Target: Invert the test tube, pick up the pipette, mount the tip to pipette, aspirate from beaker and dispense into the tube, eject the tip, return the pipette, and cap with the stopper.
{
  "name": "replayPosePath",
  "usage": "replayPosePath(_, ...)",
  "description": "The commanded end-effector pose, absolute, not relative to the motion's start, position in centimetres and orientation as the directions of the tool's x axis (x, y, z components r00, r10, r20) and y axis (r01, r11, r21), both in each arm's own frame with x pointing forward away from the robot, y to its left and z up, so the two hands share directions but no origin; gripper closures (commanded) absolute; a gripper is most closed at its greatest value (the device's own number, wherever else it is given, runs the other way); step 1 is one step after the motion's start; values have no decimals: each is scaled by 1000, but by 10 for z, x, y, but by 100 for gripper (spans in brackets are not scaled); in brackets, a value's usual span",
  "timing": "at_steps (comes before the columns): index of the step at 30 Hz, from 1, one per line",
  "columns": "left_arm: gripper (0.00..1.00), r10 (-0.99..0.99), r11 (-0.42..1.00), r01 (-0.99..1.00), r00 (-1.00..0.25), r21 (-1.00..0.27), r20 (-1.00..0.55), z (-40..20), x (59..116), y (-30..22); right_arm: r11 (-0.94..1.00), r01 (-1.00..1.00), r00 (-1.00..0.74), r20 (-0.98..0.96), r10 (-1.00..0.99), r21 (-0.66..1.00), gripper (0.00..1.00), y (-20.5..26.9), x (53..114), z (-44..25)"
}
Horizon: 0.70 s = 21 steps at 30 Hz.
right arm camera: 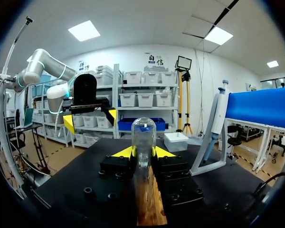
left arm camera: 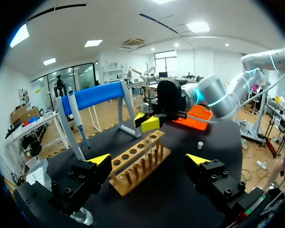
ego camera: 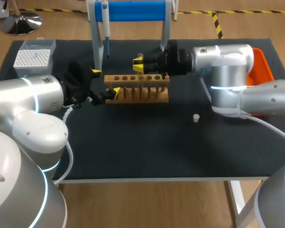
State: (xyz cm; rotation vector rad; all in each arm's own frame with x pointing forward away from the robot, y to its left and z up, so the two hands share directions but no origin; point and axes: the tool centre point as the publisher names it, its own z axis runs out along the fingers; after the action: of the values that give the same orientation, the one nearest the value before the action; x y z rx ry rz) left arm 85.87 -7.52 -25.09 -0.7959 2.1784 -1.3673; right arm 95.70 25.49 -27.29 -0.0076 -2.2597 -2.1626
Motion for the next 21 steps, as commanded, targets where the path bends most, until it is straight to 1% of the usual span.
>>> replayPosePath(1,0,-673,341,-232,-737,-911,-64,-252,859,-74,56,18,-1000,18,-6,998,100,253,956,-267)
replayPosePath(21,0,-673,341,-232,-737,-911,-64,-252,859,-74,59,3,-1000,4,-14,998,100,254,953,-234)
